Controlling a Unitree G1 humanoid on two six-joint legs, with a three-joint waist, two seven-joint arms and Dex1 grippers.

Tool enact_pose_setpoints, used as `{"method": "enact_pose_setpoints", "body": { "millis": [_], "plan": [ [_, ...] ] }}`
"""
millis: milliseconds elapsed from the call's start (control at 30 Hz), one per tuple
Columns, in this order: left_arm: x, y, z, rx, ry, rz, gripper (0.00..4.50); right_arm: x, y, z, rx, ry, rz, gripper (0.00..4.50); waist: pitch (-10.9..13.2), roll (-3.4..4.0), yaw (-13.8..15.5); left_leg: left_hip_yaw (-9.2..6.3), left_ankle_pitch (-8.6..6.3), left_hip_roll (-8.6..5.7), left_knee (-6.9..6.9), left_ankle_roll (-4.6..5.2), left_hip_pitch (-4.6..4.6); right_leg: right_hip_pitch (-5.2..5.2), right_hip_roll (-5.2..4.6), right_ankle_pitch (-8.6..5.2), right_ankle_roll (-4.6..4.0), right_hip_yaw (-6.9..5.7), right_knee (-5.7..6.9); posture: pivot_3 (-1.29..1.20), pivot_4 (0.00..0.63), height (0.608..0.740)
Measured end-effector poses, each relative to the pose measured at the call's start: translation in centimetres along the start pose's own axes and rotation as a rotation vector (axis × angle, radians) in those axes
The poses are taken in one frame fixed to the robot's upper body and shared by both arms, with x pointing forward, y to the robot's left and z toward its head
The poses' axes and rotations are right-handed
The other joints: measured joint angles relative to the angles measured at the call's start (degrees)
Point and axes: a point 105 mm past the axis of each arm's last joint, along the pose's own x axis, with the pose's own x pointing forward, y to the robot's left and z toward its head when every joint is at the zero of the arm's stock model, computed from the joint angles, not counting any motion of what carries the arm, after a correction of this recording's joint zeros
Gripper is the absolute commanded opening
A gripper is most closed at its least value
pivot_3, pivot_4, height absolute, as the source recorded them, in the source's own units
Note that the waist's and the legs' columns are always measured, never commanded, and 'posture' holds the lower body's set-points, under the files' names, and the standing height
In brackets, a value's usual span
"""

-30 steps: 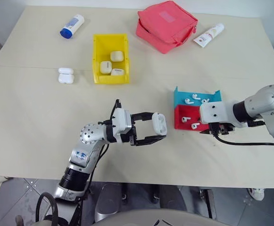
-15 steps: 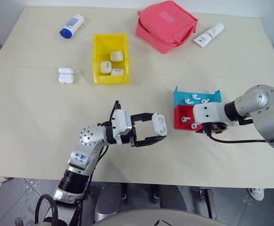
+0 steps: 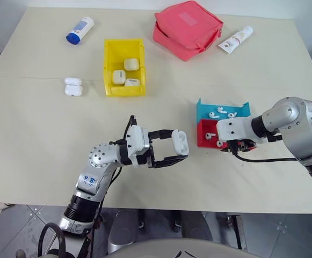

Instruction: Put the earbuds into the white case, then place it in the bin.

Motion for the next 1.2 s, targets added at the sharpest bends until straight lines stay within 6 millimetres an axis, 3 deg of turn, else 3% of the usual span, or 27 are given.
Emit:
{"method": "enact_pose_setpoints", "body": {
  "millis": [400, 500, 633, 1033, 1200],
  "plan": [
    [0.0, 0.1, 0.0, -0.001, 0.003, 0.007, 2.82, 0.1, -0.4, 0.7, -0.009, -0.022, -0.005, 2.2, 0.0, 0.0, -0.01, -0.02, 0.0, 0.0, 0.0, 0.0, 0.0, 0.01, 0.0, 0.0, 0.0, -0.01, 0.0, 0.0, 0.15, 0.74],
    [-0.1, 0.1, 0.0, -0.002, 0.005, 0.007, 2.82, 0.2, -0.3, 0.7, -0.009, -0.021, -0.003, 1.64, 0.0, 0.0, -0.01, -0.02, 0.0, 0.0, 0.0, 0.0, 0.0, 0.01, 0.0, 0.0, 0.0, -0.02, 0.0, 0.0, 0.15, 0.74],
    [-0.1, 0.1, -0.1, -0.002, 0.006, 0.007, 2.82, 0.2, -0.3, 0.7, -0.01, -0.02, -0.002, 0.5, 0.0, 0.0, -0.02, -0.02, 0.0, 0.0, 0.0, 0.0, 0.0, 0.01, 0.0, 0.0, 0.0, -0.01, 0.0, 0.0, 0.15, 0.74],
    [-0.1, 0.1, 0.0, -0.002, 0.008, 0.008, 2.82, 0.0, -0.5, 1.1, 0.023, -0.061, -0.01, 0.5, 0.0, 0.0, -0.02, -0.04, 0.0, 0.0, 0.0, 0.0, 0.0, 0.04, -0.01, 0.0, 0.0, -0.03, -0.01, 0.0, 0.15, 0.74],
    [-0.1, 0.3, -0.2, -0.006, 0.014, -0.002, 2.82, -2.4, -1.0, 2.6, 0.127, -0.208, -0.083, 0.5, 0.0, 0.0, 0.14, -0.18, 0.0, 0.0, 0.01, 0.0, 0.0, 0.13, -0.02, 0.0, 0.0, -0.06, -0.04, 0.0, 0.15, 0.74]
  ]
}}
